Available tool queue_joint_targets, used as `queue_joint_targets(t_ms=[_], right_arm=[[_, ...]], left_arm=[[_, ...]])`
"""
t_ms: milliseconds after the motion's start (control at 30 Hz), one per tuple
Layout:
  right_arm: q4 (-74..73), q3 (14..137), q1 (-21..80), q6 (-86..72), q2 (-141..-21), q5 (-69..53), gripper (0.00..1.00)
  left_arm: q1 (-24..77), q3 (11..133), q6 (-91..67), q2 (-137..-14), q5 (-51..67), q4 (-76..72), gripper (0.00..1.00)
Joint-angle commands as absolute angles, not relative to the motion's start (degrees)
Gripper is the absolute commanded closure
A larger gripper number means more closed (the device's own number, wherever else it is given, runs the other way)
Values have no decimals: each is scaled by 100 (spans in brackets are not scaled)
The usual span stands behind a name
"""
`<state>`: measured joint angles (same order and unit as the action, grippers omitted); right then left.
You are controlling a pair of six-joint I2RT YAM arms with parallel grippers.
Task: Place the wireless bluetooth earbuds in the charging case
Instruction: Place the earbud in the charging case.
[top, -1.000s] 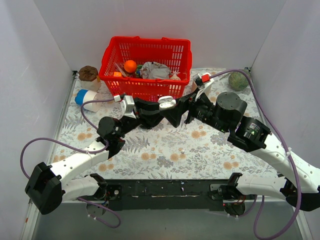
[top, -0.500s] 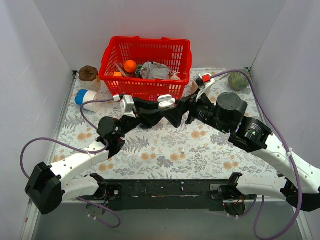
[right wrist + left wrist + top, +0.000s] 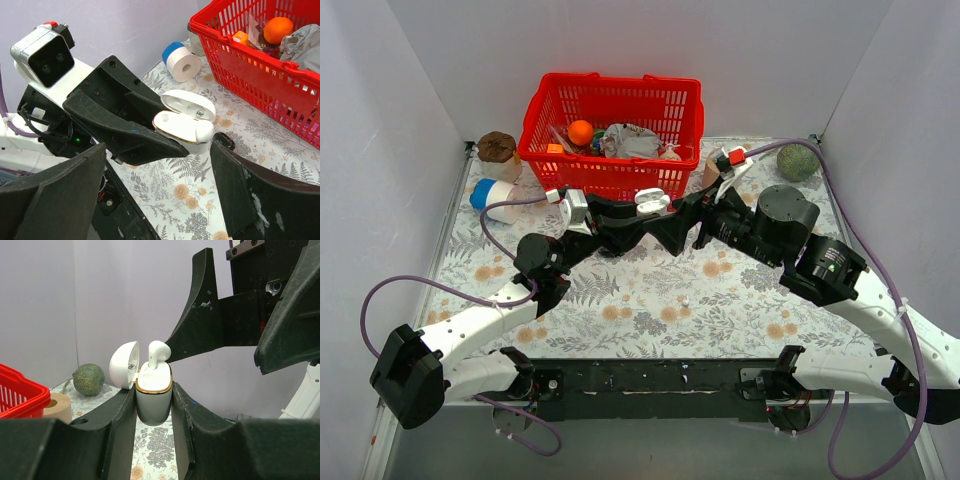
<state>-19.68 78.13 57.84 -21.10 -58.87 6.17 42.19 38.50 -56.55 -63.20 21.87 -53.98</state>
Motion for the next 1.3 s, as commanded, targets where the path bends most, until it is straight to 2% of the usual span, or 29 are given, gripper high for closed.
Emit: queue_joint_targets(t_ms=[0, 1267], right_arm=[[-1740, 8068, 5801, -2109, -5897, 589, 9], [-1476, 8262, 5897, -2259, -6161, 62, 12]], left_arm=[[4236, 3894, -5616, -6232, 2180, -5423, 100], [4236, 3938, -5590, -6530, 2101, -5449, 100]])
